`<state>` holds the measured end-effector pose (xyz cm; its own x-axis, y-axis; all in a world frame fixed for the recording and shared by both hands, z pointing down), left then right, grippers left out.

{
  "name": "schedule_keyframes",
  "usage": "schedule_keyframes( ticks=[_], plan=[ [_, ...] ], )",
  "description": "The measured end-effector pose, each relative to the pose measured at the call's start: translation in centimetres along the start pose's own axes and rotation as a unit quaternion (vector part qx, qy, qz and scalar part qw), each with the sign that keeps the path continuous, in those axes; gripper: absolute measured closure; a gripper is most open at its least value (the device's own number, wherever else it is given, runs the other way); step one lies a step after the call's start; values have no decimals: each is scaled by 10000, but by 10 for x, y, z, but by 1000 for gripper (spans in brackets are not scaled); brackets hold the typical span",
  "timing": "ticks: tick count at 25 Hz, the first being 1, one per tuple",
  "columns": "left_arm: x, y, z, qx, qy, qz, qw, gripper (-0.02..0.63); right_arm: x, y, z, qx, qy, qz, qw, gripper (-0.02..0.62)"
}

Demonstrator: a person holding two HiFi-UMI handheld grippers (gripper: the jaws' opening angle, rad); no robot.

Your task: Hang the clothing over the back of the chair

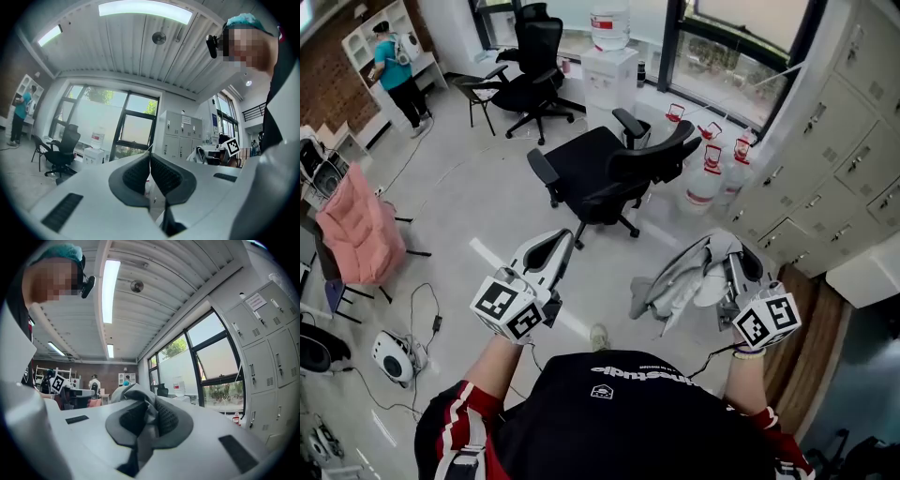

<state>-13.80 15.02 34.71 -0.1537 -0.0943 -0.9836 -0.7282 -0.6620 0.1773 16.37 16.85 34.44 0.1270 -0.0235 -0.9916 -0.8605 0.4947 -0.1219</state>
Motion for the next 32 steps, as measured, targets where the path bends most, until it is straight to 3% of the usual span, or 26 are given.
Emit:
schedule_keyframes(
  ticks=[9, 13, 22, 32],
  plan=[
    [22, 94, -57, -324, -41, 75, 9994, 580, 22, -27, -108, -444, -136, 61, 9989, 566],
    [25, 122, -77, -342, -23, 92, 9994, 580, 28, -34, -143, -423, -217, 111, 9988, 566],
    [8, 157, -148, -316, 175, 73, 9993, 581, 12, -80, -202, -302, -64, 94, 9995, 566],
    [17, 177, -251, -350, 263, -30, 9990, 581, 22, -149, -261, 72, -188, 43, 9998, 566]
  ],
)
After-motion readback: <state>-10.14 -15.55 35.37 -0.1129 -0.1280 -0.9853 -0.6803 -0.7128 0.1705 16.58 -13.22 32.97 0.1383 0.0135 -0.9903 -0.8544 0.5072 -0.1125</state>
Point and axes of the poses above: the fingertips, and each gripper's own axes: z backward along the fingers, y to its left, x out of its top, the point moved 2 cm from there along z, backward along the fingers, and after that the axes turned 2 degrees about x, right-handed, at the moved point
